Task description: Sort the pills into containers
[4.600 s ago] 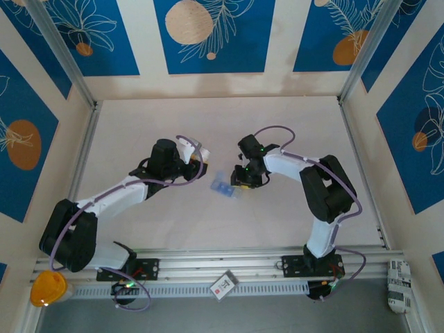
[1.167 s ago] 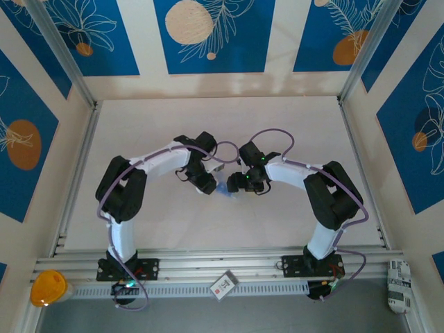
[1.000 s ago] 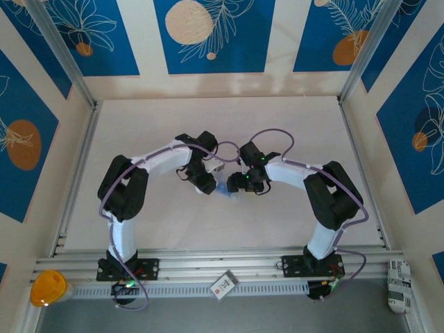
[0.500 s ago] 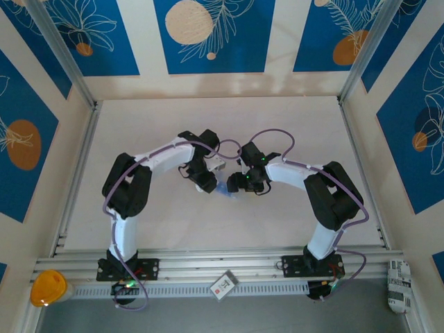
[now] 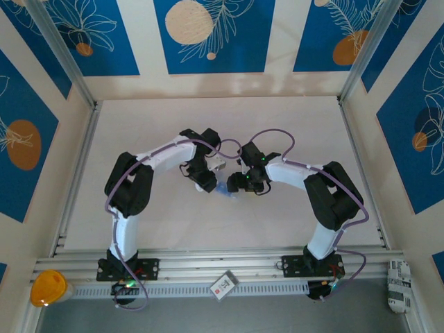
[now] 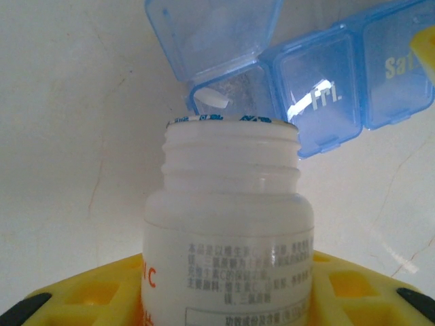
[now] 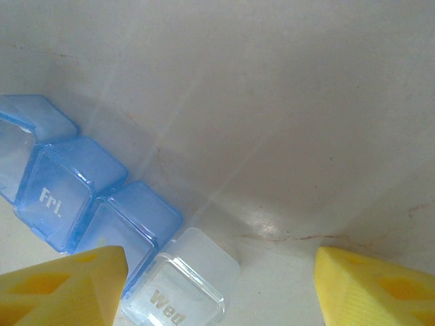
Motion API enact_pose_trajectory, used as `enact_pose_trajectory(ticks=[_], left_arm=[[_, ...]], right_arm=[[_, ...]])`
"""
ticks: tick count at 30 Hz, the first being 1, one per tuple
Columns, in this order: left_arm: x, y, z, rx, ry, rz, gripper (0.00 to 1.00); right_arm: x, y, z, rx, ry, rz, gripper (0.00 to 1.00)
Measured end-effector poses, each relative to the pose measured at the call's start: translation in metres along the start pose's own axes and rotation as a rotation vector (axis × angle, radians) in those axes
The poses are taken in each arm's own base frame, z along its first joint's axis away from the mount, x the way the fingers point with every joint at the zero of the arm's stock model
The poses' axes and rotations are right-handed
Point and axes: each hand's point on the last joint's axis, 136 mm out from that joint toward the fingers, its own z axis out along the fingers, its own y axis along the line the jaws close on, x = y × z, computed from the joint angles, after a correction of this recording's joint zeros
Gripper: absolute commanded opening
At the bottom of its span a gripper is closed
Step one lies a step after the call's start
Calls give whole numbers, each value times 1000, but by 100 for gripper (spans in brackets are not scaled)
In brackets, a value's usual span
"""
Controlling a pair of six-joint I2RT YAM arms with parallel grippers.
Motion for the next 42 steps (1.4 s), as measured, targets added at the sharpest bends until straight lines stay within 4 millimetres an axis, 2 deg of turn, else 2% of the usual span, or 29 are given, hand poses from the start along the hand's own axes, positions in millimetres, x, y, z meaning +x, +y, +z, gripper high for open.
enact_pose_trajectory(ticks=[9,25,42], left_arm=[[6,0,-1,-9,38,11,0],[0,-6,5,-6,63,29,0],[0,-4,2,-70,125,58,0]], right_arm=[[0,1,0,0,0,1,73],[0,1,0,-1,-1,2,73],[-1,1,0,-2,-3,8,73]])
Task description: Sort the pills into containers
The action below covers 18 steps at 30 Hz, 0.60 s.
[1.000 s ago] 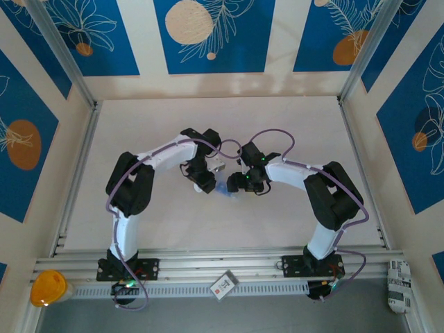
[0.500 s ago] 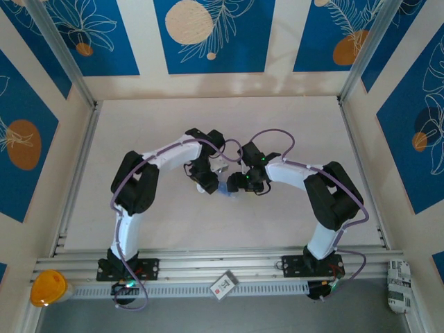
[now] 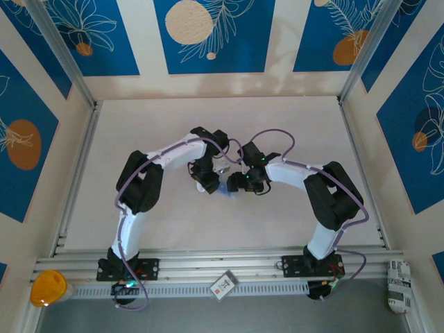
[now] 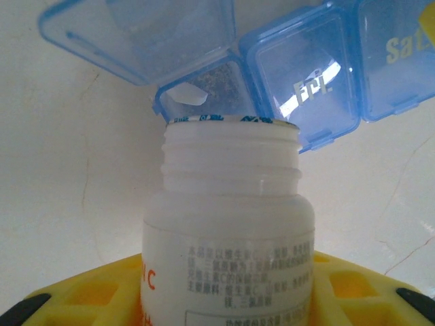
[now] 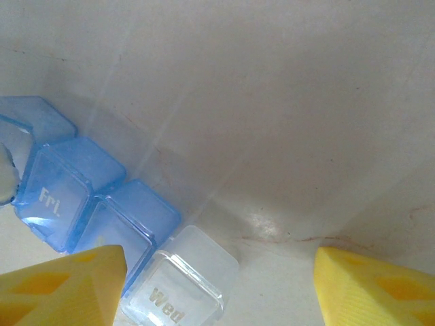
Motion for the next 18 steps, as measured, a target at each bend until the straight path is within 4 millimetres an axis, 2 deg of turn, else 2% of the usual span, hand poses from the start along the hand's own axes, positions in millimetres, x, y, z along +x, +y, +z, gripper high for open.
enact_pose_trajectory(ticks=[18], left_arm=[[-1,5,-6,-58,23,11,0]], right_arm=[[0,0,1,-3,-4,0,73]])
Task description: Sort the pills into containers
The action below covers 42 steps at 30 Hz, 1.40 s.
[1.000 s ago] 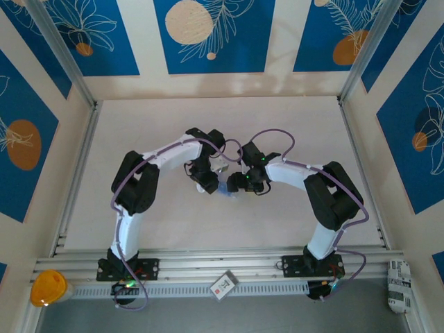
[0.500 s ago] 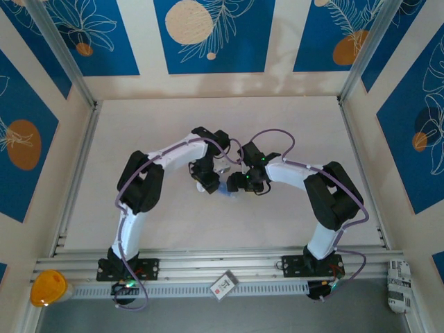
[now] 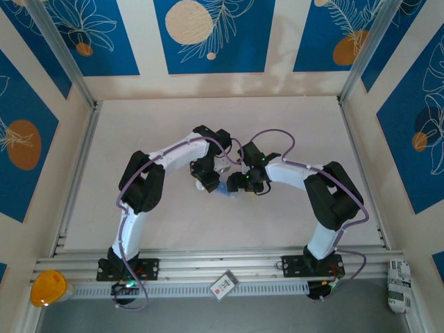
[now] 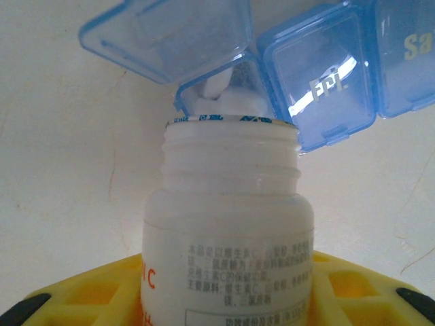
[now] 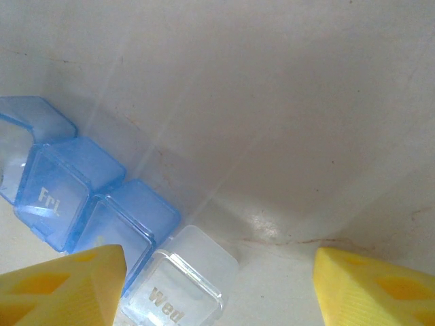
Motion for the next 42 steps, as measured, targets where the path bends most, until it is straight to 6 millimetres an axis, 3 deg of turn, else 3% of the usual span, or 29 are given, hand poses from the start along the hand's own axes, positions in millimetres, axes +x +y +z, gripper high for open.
enact_pose_trajectory(ticks=[23,42], left_arm=[[0,-5,7,13,-38,4,0],[3,-4,14,7,-231,-19,0]], right_arm=[[0,0,0,0,0,6,73],[0,0,1,3,-2,16,73]])
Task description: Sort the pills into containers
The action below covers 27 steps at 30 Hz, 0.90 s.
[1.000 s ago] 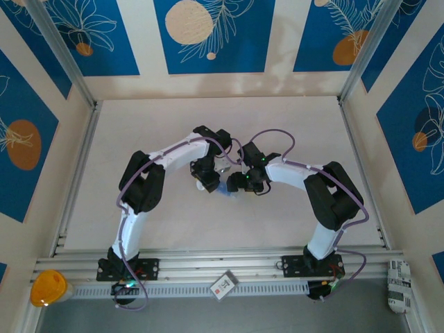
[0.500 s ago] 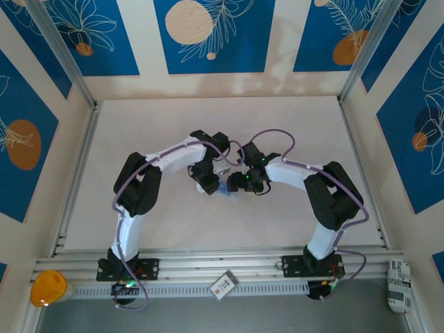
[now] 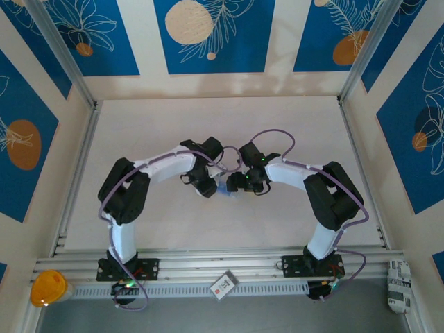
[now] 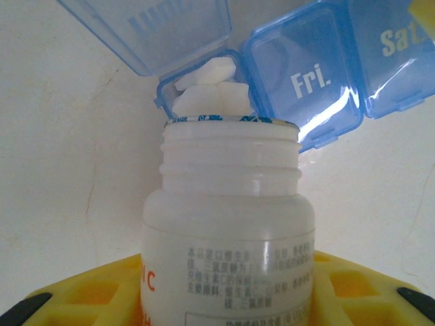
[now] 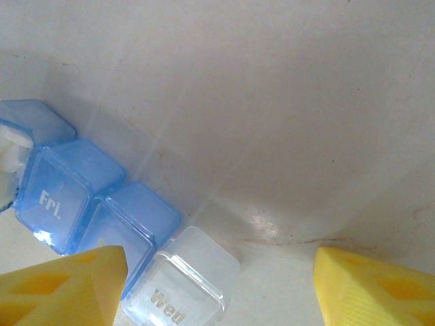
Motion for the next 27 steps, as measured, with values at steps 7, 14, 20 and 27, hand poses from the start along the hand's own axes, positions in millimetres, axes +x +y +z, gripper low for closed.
enact_pose_trajectory(ticks=[7,14,20,27], left_arm=[[-3,0,3,11,-82,-28,0],[-6,0,4,24,-155,-47,0],[-6,-1,5,31,-188,-64,0],[-2,-2,2,30,-230,-59,0]], right_arm=[[0,0,0,0,0,7,73],[0,0,0,0,0,8,73],[0,0,0,0,0,8,73],[0,0,0,3,4,10,73]])
